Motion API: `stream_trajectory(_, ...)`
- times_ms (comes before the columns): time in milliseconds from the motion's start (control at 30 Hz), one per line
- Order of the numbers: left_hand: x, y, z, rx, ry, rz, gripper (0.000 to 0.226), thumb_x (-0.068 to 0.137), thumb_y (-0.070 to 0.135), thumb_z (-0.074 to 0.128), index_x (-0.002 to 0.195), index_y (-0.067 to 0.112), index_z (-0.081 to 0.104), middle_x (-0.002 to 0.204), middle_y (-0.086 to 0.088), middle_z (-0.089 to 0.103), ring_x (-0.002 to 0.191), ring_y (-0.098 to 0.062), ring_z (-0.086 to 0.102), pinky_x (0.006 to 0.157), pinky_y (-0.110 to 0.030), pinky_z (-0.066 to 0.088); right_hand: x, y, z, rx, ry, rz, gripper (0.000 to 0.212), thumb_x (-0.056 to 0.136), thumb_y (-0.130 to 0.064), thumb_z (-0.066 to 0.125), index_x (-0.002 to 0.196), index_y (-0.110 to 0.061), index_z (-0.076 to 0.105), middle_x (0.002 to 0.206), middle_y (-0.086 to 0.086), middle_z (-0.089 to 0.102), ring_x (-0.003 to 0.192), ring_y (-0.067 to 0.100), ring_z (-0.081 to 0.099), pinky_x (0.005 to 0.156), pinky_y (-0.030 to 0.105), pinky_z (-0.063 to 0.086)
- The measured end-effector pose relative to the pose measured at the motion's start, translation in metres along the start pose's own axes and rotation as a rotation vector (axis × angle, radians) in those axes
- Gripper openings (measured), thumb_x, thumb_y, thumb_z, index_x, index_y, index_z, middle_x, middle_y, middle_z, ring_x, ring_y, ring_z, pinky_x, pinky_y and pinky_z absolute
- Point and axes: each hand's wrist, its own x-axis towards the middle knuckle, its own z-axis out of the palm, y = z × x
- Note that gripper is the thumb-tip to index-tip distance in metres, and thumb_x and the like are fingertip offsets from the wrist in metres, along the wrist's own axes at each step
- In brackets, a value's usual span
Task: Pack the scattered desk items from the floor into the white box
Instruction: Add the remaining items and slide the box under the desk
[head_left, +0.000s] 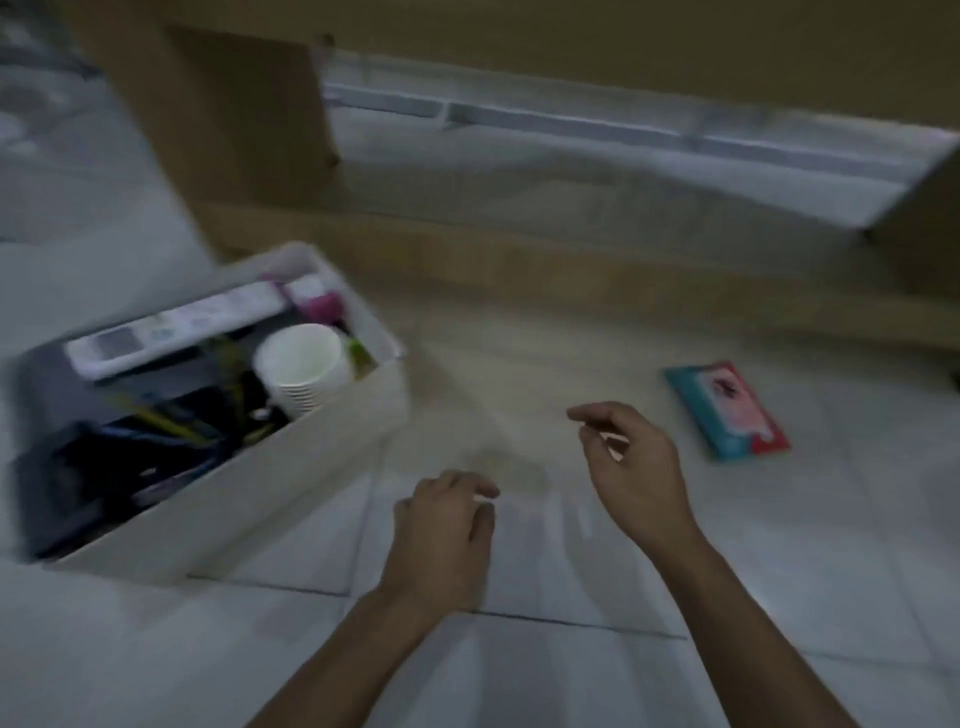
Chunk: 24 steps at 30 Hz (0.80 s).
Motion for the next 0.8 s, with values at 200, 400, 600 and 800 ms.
stream_trajectory(200, 0.039, 0.119, 0.084, -0.145, -0.368, 0.359, 0.022, 0.097, 0.034, 0.050, 0.115, 0.035, 0.061, 0.119, 0.017, 0.059, 0.111, -0.008, 0.053, 0.098, -0.032, 0.043, -0.003, 0.125, -0.139, -0.381, 0.394, 0.254, 0.033, 0.088, -0.015, 0.068, 0.119, -0.006, 0.063, 0.121, 0.020, 0.062, 0.111, 0.036, 0.058, 0.087, 0.025, 0.040)
stream_trajectory(400, 0.058, 0.151, 0.156, -0.211, -0.496, 0.231, 0.029, 0.093, 0.023, 0.059, 0.122, 0.025, 0.064, 0.118, 0.008, 0.060, 0.106, -0.007, 0.057, 0.098, -0.021, 0.046, 0.061, 0.183, -0.162, -0.526, 0.069, 0.683, 0.095, 0.078, -0.062, 0.069, 0.148, -0.014, 0.027, 0.147, 0.012, 0.041, 0.132, 0.034, 0.043, 0.104, 0.051, 0.038)
stream_trajectory(600, 0.071, 0.146, 0.145, -0.622, -0.403, -0.161, 0.024, 0.097, 0.008, 0.055, 0.114, 0.024, 0.061, 0.104, 0.002, 0.066, 0.093, -0.016, 0.064, 0.080, -0.019, 0.048, 0.050, 0.174, -0.136, 0.226, 0.213, 0.689, 0.033, 0.079, -0.027, 0.079, 0.108, -0.019, 0.064, 0.109, 0.002, 0.072, 0.089, 0.017, 0.070, 0.080, 0.034, 0.059)
stream_trajectory(800, 0.046, 0.106, 0.081, -0.883, 0.039, -0.429, 0.019, 0.099, 0.013, 0.053, 0.111, 0.023, 0.065, 0.105, 0.002, 0.070, 0.084, -0.015, 0.067, 0.071, -0.024, 0.053, -0.008, 0.077, -0.103, 0.512, -0.076, 0.510, 0.019, 0.086, -0.006, 0.071, 0.103, -0.013, 0.068, 0.092, 0.007, 0.077, 0.076, 0.020, 0.074, 0.057, 0.033, 0.059)
